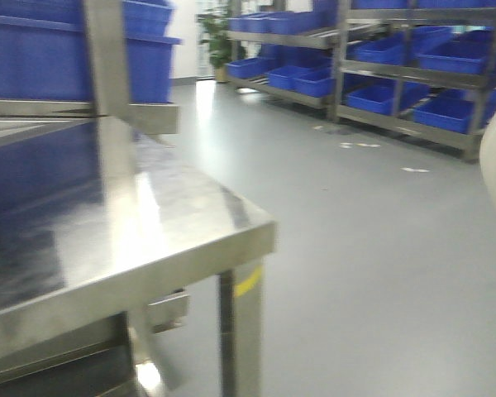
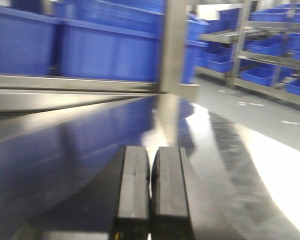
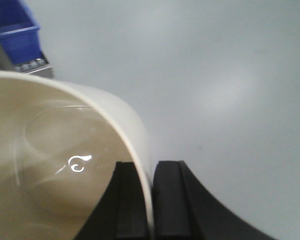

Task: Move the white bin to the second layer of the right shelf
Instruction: 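Drive away from the table holding the bin in the right gripper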

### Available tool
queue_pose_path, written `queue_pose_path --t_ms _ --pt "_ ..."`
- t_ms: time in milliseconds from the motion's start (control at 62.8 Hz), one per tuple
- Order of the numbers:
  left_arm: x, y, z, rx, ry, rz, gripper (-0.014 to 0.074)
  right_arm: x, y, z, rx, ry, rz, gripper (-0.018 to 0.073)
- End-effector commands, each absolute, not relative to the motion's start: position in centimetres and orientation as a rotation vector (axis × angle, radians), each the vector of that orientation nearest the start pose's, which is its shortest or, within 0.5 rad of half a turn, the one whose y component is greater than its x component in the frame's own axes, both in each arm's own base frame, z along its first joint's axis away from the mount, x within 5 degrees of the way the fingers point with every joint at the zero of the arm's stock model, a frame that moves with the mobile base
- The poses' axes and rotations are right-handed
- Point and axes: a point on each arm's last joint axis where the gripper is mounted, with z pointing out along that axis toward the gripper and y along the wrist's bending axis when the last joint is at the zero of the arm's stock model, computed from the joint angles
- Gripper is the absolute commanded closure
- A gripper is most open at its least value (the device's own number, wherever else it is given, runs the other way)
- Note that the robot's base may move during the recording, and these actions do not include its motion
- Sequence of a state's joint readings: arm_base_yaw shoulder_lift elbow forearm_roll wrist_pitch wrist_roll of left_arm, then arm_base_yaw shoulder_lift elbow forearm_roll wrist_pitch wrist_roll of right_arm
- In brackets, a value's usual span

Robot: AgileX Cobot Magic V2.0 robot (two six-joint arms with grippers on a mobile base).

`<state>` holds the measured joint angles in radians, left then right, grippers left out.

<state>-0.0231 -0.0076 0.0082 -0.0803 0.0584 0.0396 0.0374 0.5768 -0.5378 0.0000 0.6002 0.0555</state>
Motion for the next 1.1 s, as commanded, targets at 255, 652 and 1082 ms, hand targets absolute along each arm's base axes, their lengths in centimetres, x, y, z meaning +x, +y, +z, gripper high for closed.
queue_pose_path --t_ms 255,652,1082 --pt "5.58 -0.15 20.47 -0.018 1.472 -0.064 0.0512 11.45 0.4 31.17 0.017 2.007 0.055 0.0504" --pt "5.58 -0.15 20.47 -0.018 1.472 -0.064 0.0512 11.45 0.4 31.17 0.017 2.007 0.055 0.0504" --pt "5.58 -0.15 20.47 -0.018 1.472 -0.064 0.0512 11.42 0.4 31.14 0.017 2.01 0.055 0.0504"
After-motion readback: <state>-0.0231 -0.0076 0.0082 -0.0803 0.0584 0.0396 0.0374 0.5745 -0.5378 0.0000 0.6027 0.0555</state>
